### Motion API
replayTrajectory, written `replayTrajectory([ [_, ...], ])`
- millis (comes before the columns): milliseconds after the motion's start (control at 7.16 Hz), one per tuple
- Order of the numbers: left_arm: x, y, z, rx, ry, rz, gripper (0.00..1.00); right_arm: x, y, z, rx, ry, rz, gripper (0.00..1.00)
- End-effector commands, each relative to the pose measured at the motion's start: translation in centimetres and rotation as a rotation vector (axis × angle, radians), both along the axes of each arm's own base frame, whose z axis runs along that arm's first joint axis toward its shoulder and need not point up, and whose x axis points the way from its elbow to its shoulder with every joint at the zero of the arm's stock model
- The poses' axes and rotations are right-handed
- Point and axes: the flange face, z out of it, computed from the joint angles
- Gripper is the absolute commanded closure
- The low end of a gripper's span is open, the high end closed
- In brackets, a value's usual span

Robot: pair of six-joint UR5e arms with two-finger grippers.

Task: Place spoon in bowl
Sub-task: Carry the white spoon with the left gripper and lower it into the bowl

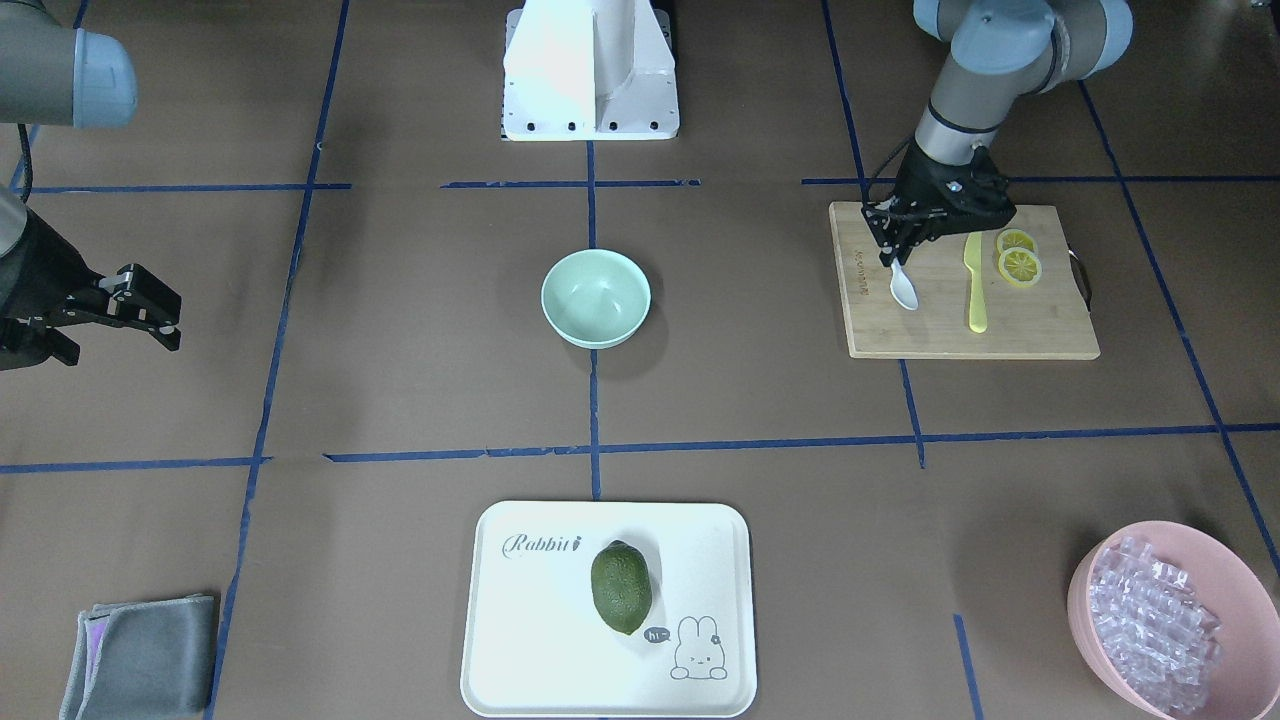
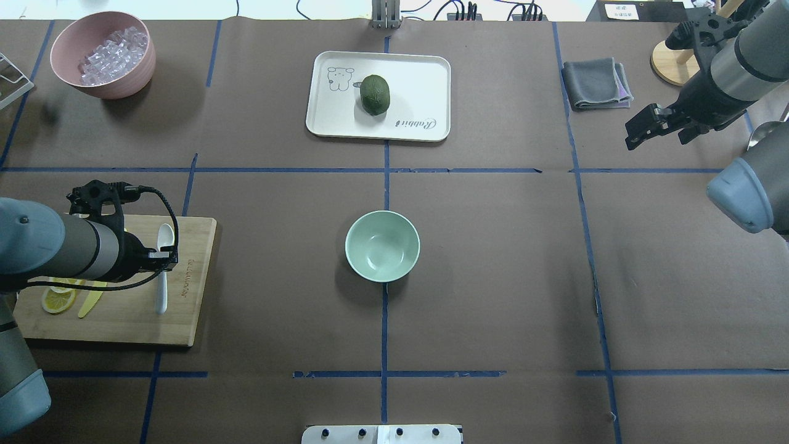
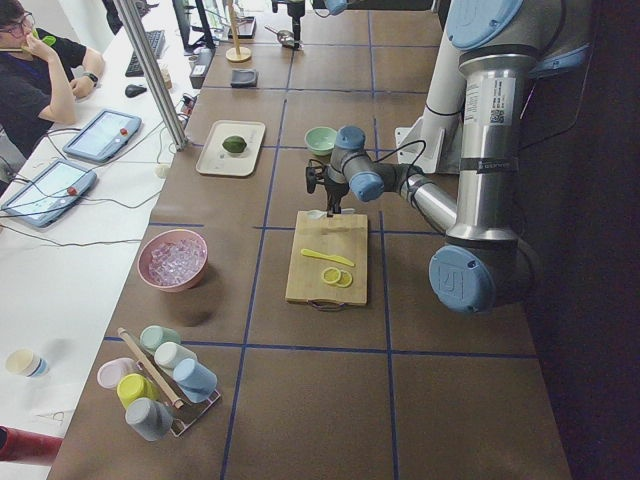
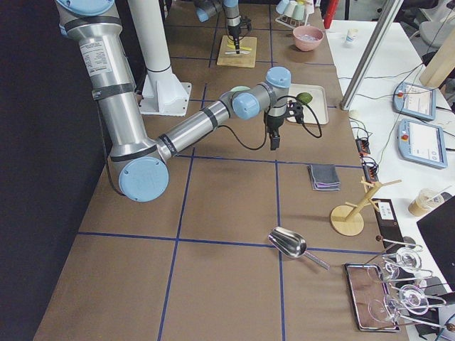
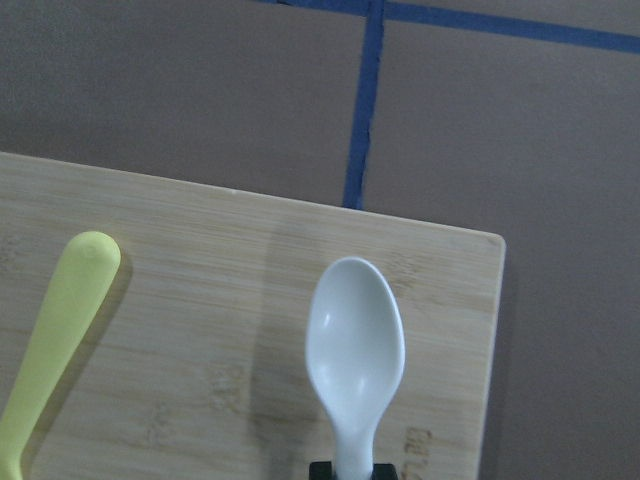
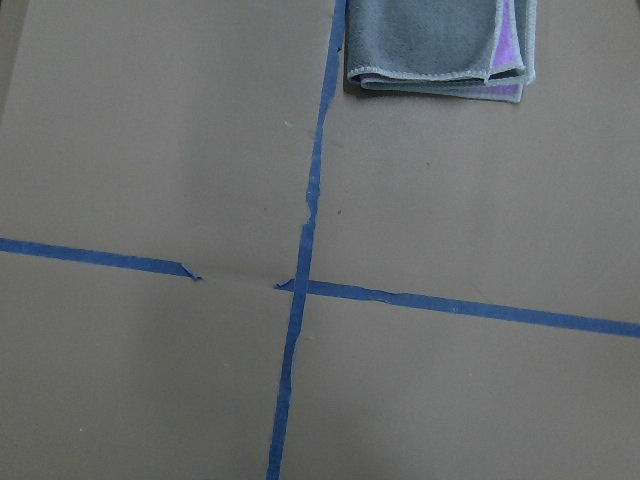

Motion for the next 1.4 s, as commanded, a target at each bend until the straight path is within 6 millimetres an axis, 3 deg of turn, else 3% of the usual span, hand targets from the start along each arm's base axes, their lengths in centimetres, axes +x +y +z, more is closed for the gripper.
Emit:
replayTrajectory([
  [0, 1.4, -0.7, -9.6, 0.009, 0.043, 0.010, 1.00, 1.4, 1.1, 2.0, 0.015, -0.004, 0.004, 0.00],
  [140, 3.4, -1.4, -15.7, 0.007, 0.086, 0.000, 1.00, 3.4, 2.5, 5.4, 0.045, -0.027, 0.006, 0.00],
  [279, 6.4, -1.4, -19.8, -0.067, 0.163, -0.022, 1.00, 5.6, 3.1, 6.7, 0.040, -0.053, 0.022, 0.00],
  [559, 13.8, -3.0, -26.0, -0.149, 0.226, -0.048, 1.00, 9.8, 3.2, 8.5, 0.069, -0.057, 0.010, 0.00],
  [838, 19.3, -4.8, -23.9, -0.152, 0.228, -0.035, 1.00, 12.2, 3.7, 10.1, 0.079, -0.049, 0.004, 0.00],
  [978, 21.3, -4.2, -23.5, -0.153, 0.229, -0.017, 1.00, 12.4, 3.7, 10.0, 0.080, -0.049, 0.007, 0.00],
  [1257, 22.5, -3.3, -24.1, -0.155, 0.229, 0.002, 0.99, 12.7, 3.6, 9.9, 0.083, -0.051, 0.014, 0.00],
])
